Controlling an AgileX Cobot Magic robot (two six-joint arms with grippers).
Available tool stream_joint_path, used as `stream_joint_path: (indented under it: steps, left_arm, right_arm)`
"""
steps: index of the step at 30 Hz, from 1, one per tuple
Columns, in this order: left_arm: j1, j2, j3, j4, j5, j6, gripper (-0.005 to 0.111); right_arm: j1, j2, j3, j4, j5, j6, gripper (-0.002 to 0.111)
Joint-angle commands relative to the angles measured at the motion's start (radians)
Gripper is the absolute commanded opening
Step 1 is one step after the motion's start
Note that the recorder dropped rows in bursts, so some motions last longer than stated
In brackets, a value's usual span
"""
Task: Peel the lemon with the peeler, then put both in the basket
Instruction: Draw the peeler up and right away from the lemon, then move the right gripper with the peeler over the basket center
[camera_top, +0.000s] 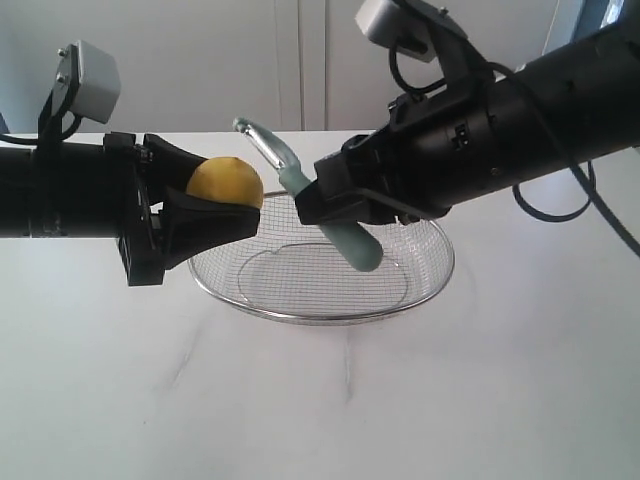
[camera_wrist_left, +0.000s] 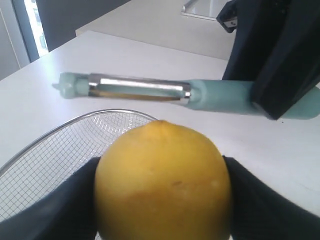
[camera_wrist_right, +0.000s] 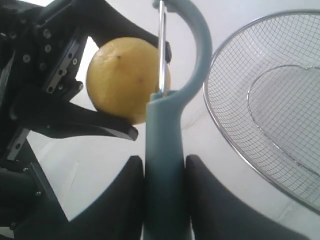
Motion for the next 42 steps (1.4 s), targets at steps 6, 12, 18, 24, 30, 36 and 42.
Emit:
stream_joint_path:
  steps: [6,12,18,24,30,36,42]
  left_arm:
    - [-0.002,-0.007,-0.003,-0.022,-0.016,-0.008,0.0]
    - [-0.002,-0.045,-0.003,-0.015,-0.046,-0.023,0.0]
    - [-0.002,-0.145,-0.003,0.088,-0.205,-0.244,0.0]
    - [-0.002,-0.275,-0.003,0.325,-0.299,-0.445,0.0]
    - [-0.002,-0.348,-0.003,0.425,-0.254,-0.514,0.0]
    - [-0.002,-0.355,-0.003,0.424,-0.258,-0.514,0.0]
    - [-0.002,-0.355,-0.003,0.424,-0.262,-0.514,0.0]
  right_arm:
    - [-0.001,-0.171,-0.003,-0.132,0.008,0.005,0.0]
    - [-0.001,-0.268,0.003,-0.384,-0.073,0.009,0.0]
    - [-0.001,-0.27,0.003,-0.502,-0.112,0.009,0.0]
    - [-0.001,-0.266,0.003,-0.542,-0.141,0.009,0.0]
    - [-0.001,-0.222,0.003,-0.542,-0.141,0.055,0.0]
    - [-0.001,-0.138,0.003,-0.542,-0.147,0.055,0.0]
    - [-0.001,-0.042,0.003,-0.537,-0.173,0.055,0.0]
